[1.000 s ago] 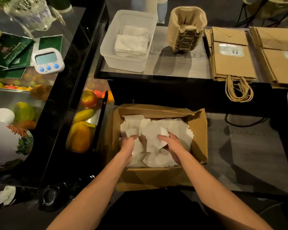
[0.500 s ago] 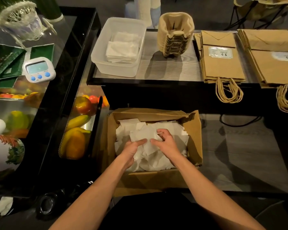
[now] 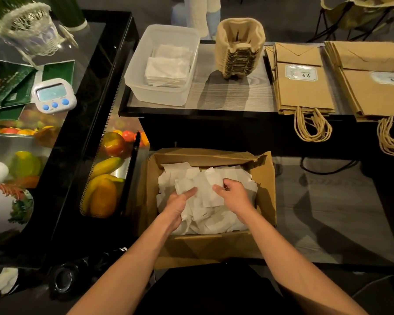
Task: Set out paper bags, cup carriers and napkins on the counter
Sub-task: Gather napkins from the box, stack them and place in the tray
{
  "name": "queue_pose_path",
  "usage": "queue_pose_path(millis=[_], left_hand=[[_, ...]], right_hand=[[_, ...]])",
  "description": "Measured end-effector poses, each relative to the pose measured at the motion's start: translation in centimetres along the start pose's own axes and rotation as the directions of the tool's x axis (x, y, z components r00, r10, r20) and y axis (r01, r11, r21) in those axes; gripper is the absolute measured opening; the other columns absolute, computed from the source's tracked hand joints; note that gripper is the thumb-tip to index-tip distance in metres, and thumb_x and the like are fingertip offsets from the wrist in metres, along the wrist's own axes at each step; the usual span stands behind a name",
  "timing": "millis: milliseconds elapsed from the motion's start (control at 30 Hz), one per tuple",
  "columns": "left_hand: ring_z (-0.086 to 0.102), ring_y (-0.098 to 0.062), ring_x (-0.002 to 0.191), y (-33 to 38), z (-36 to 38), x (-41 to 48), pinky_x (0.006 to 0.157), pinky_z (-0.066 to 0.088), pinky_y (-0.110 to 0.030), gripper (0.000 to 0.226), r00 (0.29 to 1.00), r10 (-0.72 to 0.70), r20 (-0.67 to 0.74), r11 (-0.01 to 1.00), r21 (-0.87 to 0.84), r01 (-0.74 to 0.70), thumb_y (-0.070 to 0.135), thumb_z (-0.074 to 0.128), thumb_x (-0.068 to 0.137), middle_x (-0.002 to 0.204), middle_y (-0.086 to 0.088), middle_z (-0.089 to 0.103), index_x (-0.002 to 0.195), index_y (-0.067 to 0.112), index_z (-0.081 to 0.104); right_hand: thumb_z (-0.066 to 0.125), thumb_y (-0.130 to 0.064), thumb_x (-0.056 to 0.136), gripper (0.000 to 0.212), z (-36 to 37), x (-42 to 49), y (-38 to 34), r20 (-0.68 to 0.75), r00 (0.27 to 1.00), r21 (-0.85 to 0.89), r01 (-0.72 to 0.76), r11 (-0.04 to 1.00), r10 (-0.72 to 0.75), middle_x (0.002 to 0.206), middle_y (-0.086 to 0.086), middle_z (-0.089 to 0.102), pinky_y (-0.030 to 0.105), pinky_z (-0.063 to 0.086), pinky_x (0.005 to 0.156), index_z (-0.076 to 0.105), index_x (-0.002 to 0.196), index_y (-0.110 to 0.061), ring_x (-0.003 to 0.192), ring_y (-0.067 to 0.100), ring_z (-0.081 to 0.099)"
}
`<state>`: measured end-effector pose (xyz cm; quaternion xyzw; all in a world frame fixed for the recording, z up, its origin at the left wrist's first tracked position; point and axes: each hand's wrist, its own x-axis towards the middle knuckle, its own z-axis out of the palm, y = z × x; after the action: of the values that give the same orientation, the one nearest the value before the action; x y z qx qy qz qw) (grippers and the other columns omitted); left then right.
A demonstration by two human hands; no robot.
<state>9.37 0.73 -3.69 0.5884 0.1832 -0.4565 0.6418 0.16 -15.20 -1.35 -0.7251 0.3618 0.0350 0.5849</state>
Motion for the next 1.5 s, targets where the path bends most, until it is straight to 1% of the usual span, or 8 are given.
queue_pose_path(millis=[167,333,533,667,967,1100,1300,1500], left_hand=[[0.072,-0.031,0.108,-0.2,0.1,0.3,0.099,0.055,-0.058,0.059,1.000,0.008,-0.003,1.000,0.015,-0.008,0.024,0.089,0.073,0.115,-0.010,0.076,0.125,0.015,0.062],[0.069,-0.030,0.112,-0.2,0.1,0.5,0.101,0.054,-0.055,0.050,0.997,0.025,-0.075,0.999,0.036,-0.022,0.022,0.086,0.080,0.119,-0.008,0.073,0.122,0.019,0.060],[0.066,-0.029,0.114,0.0,-0.1,0.5,0.103,0.052,-0.054,0.050,0.991,0.055,-0.125,0.997,0.064,-0.048,0.026,0.087,0.079,0.120,-0.006,0.073,0.121,0.020,0.062],[0.065,-0.027,0.112,0.1,0.0,0.6,0.104,0.051,-0.051,0.034,0.989,0.077,-0.126,0.994,0.092,-0.066,0.023,0.085,0.083,0.112,-0.002,0.071,0.106,0.025,0.060],[0.064,-0.031,0.121,0.3,0.1,0.1,0.105,0.050,-0.056,0.089,0.990,0.091,-0.109,0.991,0.111,-0.079,0.059,0.098,0.042,0.119,-0.002,0.073,0.117,0.025,0.065],[0.066,-0.030,0.118,0.7,-0.1,-0.5,0.103,0.053,-0.055,0.052,0.989,0.073,-0.132,0.996,0.061,-0.065,0.036,0.090,0.068,0.119,-0.004,0.072,0.110,0.026,0.062],[0.061,-0.029,0.122,-0.6,-0.6,0.7,0.105,0.050,-0.056,0.131,0.984,0.108,-0.144,0.989,0.112,-0.092,0.075,0.091,0.014,0.127,-0.001,0.069,0.130,0.025,0.058],[0.060,-0.028,0.120,0.9,-0.3,-0.8,0.106,0.049,-0.054,0.113,0.984,0.109,-0.140,0.992,0.077,-0.099,0.060,0.100,0.035,0.123,-0.001,0.066,0.129,0.018,0.053]], right_hand=[[0.067,-0.031,0.097,0.029,-0.3,0.0,-0.5,0.059,0.998,-0.011,0.013,1.000,-0.012,0.102,-0.005,0.073,0.013,0.050,0.063,0.062,0.123,-0.020,0.090,0.007,0.068],[0.064,-0.035,0.099,0.021,-0.6,0.0,-0.3,0.037,0.999,-0.181,0.021,0.983,-0.014,0.090,0.000,0.067,0.020,0.042,0.059,0.057,0.108,-0.017,0.078,0.015,0.060],[0.060,-0.027,0.102,0.016,-0.9,0.2,0.2,-0.034,0.998,0.016,-0.047,0.999,0.047,0.105,0.014,0.067,0.036,0.052,0.080,0.061,0.102,-0.011,0.098,0.028,0.064],[0.062,-0.026,0.101,0.021,-0.8,-0.1,-0.4,0.049,0.996,0.164,-0.083,0.983,0.076,0.111,-0.014,0.062,0.030,0.048,0.095,0.060,0.121,-0.021,0.106,0.007,0.058],[0.068,-0.031,0.096,0.030,0.6,0.2,0.2,0.063,0.990,0.110,-0.135,0.985,0.128,0.118,-0.006,0.067,0.037,0.057,0.093,0.060,0.122,-0.019,0.111,0.016,0.064],[0.066,-0.020,0.098,0.020,0.0,0.5,0.9,0.029,0.987,0.198,-0.161,0.967,0.158,0.116,0.000,0.071,0.035,0.059,0.090,0.063,0.117,-0.017,0.108,0.018,0.067],[0.066,-0.030,0.098,0.025,0.5,-0.4,-0.1,0.147,0.979,0.184,-0.166,0.969,0.140,0.115,-0.008,0.071,0.019,0.055,0.075,0.065,0.121,-0.022,0.105,0.009,0.066],[0.068,-0.018,0.097,0.027,-0.5,0.2,0.3,0.033,0.981,0.312,-0.191,0.931,0.190,0.118,-0.002,0.070,0.032,0.059,0.082,0.063,0.123,-0.021,0.108,0.017,0.067]])
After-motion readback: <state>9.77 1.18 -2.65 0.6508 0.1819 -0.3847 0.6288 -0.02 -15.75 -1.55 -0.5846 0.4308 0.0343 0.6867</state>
